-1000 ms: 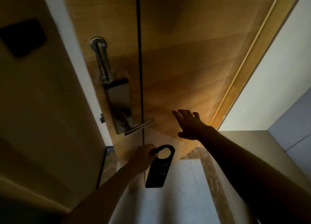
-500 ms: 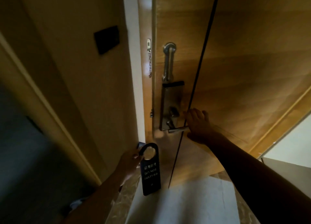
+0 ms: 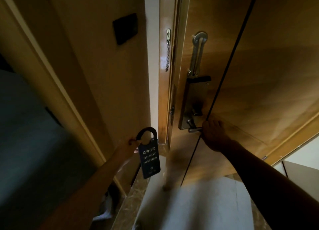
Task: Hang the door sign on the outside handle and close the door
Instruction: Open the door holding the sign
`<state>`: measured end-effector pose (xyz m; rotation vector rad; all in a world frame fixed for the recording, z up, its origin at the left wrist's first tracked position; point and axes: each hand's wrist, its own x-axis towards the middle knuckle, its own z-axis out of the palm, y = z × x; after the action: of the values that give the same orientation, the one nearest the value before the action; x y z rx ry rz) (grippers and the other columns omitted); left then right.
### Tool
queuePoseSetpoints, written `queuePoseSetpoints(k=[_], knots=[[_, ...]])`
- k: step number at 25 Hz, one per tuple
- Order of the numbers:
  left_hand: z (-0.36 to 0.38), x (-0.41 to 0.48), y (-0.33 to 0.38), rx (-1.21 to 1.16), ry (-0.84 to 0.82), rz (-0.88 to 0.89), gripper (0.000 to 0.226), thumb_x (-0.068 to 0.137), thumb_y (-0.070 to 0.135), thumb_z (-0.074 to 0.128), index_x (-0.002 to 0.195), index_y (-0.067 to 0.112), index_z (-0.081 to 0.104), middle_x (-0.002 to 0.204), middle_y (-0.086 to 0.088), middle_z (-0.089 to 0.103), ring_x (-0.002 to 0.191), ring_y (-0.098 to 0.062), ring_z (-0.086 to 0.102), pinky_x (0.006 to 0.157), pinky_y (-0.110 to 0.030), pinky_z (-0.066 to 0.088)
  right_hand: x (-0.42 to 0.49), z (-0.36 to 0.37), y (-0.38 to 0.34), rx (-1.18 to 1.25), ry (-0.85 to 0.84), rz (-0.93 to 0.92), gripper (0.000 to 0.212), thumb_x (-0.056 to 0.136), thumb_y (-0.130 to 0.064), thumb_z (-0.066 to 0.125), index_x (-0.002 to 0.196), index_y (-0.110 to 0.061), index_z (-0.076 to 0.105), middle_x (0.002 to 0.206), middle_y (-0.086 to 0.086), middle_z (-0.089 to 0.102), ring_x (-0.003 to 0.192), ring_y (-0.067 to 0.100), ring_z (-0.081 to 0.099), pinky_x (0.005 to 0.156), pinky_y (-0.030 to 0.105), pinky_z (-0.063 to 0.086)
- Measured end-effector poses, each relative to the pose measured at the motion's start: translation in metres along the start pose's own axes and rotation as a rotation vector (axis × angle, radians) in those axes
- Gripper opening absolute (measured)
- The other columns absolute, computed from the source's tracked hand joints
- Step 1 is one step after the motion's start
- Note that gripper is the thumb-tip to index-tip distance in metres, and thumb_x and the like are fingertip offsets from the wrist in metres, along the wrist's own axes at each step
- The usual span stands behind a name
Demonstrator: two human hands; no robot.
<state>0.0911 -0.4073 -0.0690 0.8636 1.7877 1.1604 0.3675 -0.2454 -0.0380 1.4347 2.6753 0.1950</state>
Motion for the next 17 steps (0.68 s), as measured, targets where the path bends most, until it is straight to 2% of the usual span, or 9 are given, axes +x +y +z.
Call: queuePoseSetpoints(k=[2, 4, 13, 17], knots=[[-0.002, 0.009, 0.006, -0.019, -0.028, 0.033, 0.011, 0.093, 0.021, 0.05, 0.088, 0.019, 0.06, 0.087, 0.0, 0.067, 0.083, -0.018, 0.065, 0.067, -0.023, 0.048, -0.004, -0.002, -0.001, -0.014, -0.013, 0.007, 0.036, 0.098, -0.024, 0.034, 0.124, -0.001, 0.041, 0.128, 0.021, 0.047, 0.119, 0.033, 0.042, 0.102, 0.045, 0.029], [-0.003, 0.016, 0.013, -0.025, -0.037, 0.094, 0.013, 0.093, 0.017, 0.049, 0.089, 0.021, 0.061, 0.091, -0.003, 0.067, 0.084, -0.018, 0.066, 0.069, -0.024, 0.05, -0.007, -0.001, 0.0, -0.007, -0.023, 0.023, 0.035, 0.098, -0.025, 0.033, 0.123, -0.002, 0.04, 0.127, 0.019, 0.048, 0.116, 0.033, 0.043, 0.102, 0.046, 0.029], [0.002, 0.038, 0.054, 0.012, -0.134, 0.232, 0.015, 0.092, 0.012, 0.05, 0.093, 0.017, 0.064, 0.091, -0.001, 0.068, 0.08, -0.011, 0.068, 0.06, -0.018, 0.053, -0.039, 0.008, 0.009, 0.099, -0.03, 0.047, 0.025, 0.094, -0.027, 0.043, 0.111, -0.009, 0.048, 0.114, 0.014, 0.053, 0.107, 0.03, 0.046, 0.103, 0.045, 0.03], [0.008, 0.043, 0.076, 0.028, -0.188, 0.28, 0.016, 0.092, 0.014, 0.05, 0.102, 0.011, 0.062, 0.097, -0.004, 0.068, 0.086, -0.014, 0.068, 0.064, -0.02, 0.054, -0.06, 0.011, 0.013, 0.095, -0.024, 0.059, 0.017, 0.091, -0.023, 0.049, 0.101, -0.01, 0.05, 0.105, 0.012, 0.055, 0.1, 0.029, 0.048, 0.1, 0.044, 0.033]])
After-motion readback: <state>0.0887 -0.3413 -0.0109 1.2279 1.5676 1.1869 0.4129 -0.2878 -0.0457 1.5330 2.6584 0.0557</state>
